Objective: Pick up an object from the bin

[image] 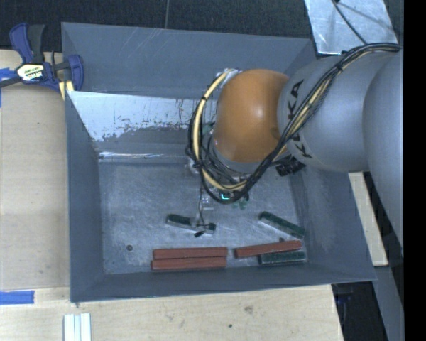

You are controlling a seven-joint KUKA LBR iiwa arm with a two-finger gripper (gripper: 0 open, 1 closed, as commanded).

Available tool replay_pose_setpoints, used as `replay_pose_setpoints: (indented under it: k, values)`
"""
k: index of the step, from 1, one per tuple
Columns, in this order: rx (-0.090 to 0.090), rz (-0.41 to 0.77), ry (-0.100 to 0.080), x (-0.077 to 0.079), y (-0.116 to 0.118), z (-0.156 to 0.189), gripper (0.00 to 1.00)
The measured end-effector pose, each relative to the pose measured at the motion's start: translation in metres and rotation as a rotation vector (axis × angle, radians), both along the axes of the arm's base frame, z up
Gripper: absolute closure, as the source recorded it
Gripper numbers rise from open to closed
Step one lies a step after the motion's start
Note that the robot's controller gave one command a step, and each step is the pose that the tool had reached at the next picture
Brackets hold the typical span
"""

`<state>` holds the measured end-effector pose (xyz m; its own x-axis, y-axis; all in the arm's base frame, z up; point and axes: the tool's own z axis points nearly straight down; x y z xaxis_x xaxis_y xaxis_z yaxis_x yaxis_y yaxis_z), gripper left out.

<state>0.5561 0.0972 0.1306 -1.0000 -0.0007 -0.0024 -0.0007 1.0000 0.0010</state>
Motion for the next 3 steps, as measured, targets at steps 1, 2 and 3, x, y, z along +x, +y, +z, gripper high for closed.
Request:
replay_pose_setpoints:
  k: [1,2,3]
  values:
    - [0.0,0.003,0.005,-0.029,-0.006,-0.063,0.0]
    - [0.001,0.003,-0.003,-0.027,-0.006,-0.059,1.0]
    - [0.001,-0.011,-0.01,-0.01,-0.023,0.114,1.0]
